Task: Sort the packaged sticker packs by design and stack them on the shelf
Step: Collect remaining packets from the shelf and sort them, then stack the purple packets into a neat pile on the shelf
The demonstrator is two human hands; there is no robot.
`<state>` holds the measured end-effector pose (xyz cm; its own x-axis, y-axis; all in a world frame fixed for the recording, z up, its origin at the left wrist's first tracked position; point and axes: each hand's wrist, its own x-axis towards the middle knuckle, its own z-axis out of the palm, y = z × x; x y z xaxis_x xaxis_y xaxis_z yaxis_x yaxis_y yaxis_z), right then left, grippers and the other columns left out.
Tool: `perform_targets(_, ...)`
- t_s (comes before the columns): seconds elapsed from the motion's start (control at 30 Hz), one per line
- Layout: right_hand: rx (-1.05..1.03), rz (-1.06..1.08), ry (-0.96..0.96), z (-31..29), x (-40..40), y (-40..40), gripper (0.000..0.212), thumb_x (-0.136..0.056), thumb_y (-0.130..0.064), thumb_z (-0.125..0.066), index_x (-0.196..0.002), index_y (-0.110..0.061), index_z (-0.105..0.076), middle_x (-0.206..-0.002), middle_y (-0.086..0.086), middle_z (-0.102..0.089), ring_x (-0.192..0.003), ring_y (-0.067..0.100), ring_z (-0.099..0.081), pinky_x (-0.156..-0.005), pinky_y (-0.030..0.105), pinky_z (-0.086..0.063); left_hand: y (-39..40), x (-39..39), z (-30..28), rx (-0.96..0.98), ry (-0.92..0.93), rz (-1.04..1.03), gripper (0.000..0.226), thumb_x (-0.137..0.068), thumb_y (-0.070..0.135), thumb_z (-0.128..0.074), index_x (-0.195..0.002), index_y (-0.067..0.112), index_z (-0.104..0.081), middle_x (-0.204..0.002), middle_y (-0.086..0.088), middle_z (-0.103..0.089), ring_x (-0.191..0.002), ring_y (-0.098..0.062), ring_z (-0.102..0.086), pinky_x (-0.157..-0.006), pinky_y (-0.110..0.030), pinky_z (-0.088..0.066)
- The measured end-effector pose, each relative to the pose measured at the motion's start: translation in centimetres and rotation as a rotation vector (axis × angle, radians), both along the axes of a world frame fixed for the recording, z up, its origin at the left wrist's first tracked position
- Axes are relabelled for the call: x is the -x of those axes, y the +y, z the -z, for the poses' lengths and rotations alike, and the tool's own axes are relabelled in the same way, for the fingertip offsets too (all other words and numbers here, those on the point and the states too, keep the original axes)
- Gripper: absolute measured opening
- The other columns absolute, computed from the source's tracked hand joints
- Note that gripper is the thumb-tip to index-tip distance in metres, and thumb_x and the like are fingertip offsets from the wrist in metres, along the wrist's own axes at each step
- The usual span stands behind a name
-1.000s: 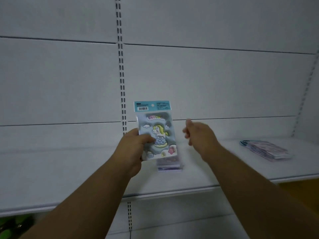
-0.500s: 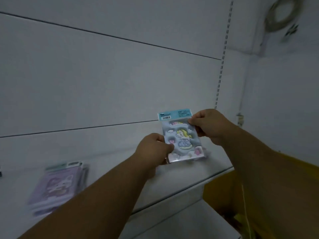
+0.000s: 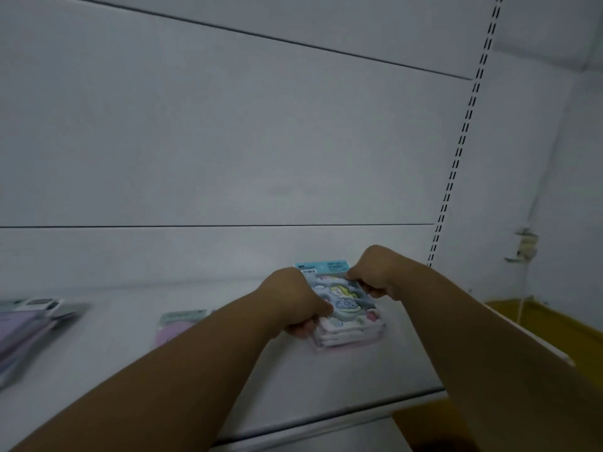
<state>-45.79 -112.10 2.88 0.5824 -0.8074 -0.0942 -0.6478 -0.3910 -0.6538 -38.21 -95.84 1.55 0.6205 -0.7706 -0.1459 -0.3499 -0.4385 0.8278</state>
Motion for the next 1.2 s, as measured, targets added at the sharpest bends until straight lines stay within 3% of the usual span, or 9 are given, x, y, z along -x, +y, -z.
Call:
perform_targets(0.07,0.212,-0.036,0.136,0.4,-0.3,0.2,0.024,-0.080,-0.018,-0.074,-0.071,-0.002,-0.059,-0.059,0.008,-0.055,-0.047,0.017,-0.049,-0.042,0.022,-0.039,-0.2,0.0,-0.3,-0.076,-0.071,-0.014,0.042,-0.074,0.025,-0.084,-0.102,0.003,-0.062,-0.082,-0.016,-0.071,-0.051,-0.020,-0.060,-0.052,-0.032,-0.057)
perform_targets(0.13,0.405,-0.087,0.183,0.4,-0.7,1.0,0.029,-0.076,-0.024,-0.075,-0.067,-0.010,-0.051,-0.066,0.004,-0.054,-0.059,0.017,-0.054,-0.049,0.024,-0.039,-0.2,0.0,-0.4,-0.135,-0.166,-0.025,0.046,-0.071,0.033,-0.086,-0.098,0.006,-0.060,-0.085,-0.014,-0.070,-0.054,-0.019,-0.060,-0.050,-0.029,-0.057)
perform_targets(0.3,0.615,-0.234,-0.070,-1.0,-2.2,5.7,0.031,-0.084,-0.031,-0.069,-0.105,-0.014,-0.056,-0.102,0.005,-0.060,-0.087,0.020,-0.055,-0.072,0.029,-0.041,1.7,-0.2,-0.2,-0.105,-0.447,-0.105,0.044,-0.080,0.049,-0.072,-0.105,0.018,-0.054,-0.090,-0.001,-0.065,-0.072,-0.016,-0.064,-0.063,-0.028,-0.057)
perform_targets(0.4,0.721,-0.343,-0.164,-2.5,-3.9,9.8,0.036,-0.085,-0.036,-0.067,-0.113,-0.018,-0.054,-0.108,0.002,-0.056,-0.093,0.020,-0.058,-0.077,0.031,-0.048,5.5,-1.1,-0.2,-0.059,-0.694,-0.219,0.044,-0.085,0.053,-0.063,-0.115,0.022,-0.055,-0.106,0.003,-0.064,-0.087,-0.013,-0.054,-0.077,-0.026,-0.046)
perform_targets(0.5,0.801,-0.456,-0.197,-3.4,-6.5,15.3,0.032,-0.087,-0.037,-0.063,-0.112,-0.020,-0.054,-0.109,0.002,-0.057,-0.095,0.020,-0.057,-0.080,0.034,-0.051,11.4,-3.3,-0.6,-0.069,-0.764,-0.296,0.042,-0.086,0.052,-0.061,-0.117,0.023,-0.056,-0.109,0.004,-0.064,-0.091,-0.012,-0.057,-0.078,-0.025,-0.046)
perform_targets(0.73,0.766,-0.580,-0.337,-2.3,-13.8,30.1,0.032,-0.087,-0.041,-0.061,-0.113,-0.023,-0.054,-0.110,0.000,-0.058,-0.099,0.019,-0.057,-0.084,0.036,-0.052,28.3,-11.1,-0.8,-0.125,-0.844,-0.465,0.031,-0.089,0.046,-0.057,-0.110,0.023,-0.060,-0.102,0.005,-0.063,-0.088,-0.012,-0.057,-0.076,-0.025,-0.047)
perform_targets(0.87,0.687,-0.548,-0.337,-0.7,-16.7,36.4,0.031,-0.088,-0.042,-0.059,-0.111,-0.022,-0.055,-0.109,0.000,-0.058,-0.094,0.018,-0.058,-0.081,0.035,-0.052,34.8,-15.4,0.0,-0.127,-0.849,-0.551,0.038,-0.089,0.046,-0.059,-0.117,0.020,-0.062,-0.111,0.000,-0.064,-0.097,-0.017,-0.059,-0.086,-0.030,-0.050)
perform_targets(1.03,0.618,-0.353,-0.161,1.4,-17.4,39.1,0.033,-0.092,-0.043,-0.055,-0.113,-0.017,-0.054,-0.108,0.006,-0.059,-0.093,0.022,-0.058,-0.075,0.031,-0.045,36.4,-18.8,1.6,-0.210,-0.604,-0.438,0.056,-0.090,0.056,-0.051,-0.122,0.011,-0.059,-0.121,-0.008,-0.065,-0.106,-0.024,-0.061,-0.089,-0.032,-0.047)
perform_targets(1.2,0.348,-0.256,-0.075,3.0,-17.7,39.3,0.035,-0.092,-0.040,-0.056,-0.110,-0.011,-0.057,-0.112,0.010,-0.064,-0.091,0.022,-0.057,-0.074,0.026,-0.039,34.8,-19.2,2.5,-0.203,-0.497,-0.318,0.049,-0.091,0.050,-0.052,-0.104,0.006,-0.068,-0.107,-0.016,-0.070,-0.098,-0.029,-0.065,-0.079,-0.031,-0.047)
